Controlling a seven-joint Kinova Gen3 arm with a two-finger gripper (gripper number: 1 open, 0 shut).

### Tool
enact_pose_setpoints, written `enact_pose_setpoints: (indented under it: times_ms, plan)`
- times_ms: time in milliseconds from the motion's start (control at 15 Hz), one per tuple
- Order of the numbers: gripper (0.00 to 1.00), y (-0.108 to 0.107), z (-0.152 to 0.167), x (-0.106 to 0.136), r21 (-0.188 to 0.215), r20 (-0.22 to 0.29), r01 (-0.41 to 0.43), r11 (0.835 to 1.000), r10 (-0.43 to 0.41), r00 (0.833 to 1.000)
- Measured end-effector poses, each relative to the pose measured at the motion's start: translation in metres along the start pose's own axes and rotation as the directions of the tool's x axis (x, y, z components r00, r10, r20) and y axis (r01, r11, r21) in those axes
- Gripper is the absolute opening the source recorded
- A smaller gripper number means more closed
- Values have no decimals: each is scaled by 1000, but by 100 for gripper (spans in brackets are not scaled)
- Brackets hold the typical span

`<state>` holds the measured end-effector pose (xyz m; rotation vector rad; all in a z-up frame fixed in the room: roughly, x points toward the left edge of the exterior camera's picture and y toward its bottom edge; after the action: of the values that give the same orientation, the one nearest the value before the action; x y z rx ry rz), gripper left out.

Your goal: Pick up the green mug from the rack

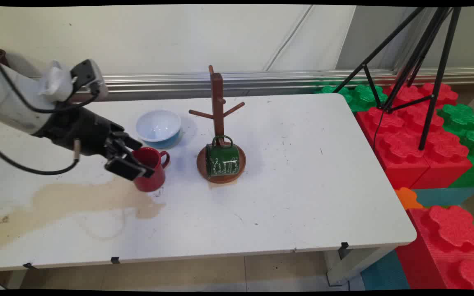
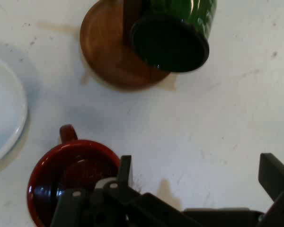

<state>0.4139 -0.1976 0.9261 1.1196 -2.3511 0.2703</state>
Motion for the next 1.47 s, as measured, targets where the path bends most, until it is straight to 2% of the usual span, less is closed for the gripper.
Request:
enact_pose_setpoints:
  times_ms: [533, 1067, 1467]
  plan:
    - [100, 6, 53, 19, -36, -46, 137, 990, -139, 989]
    - [100, 12, 90, 33, -73, -93, 210, 975, -216, 972]
    - [100, 13, 117, 40, -79, -111, 241, 967, -249, 962]
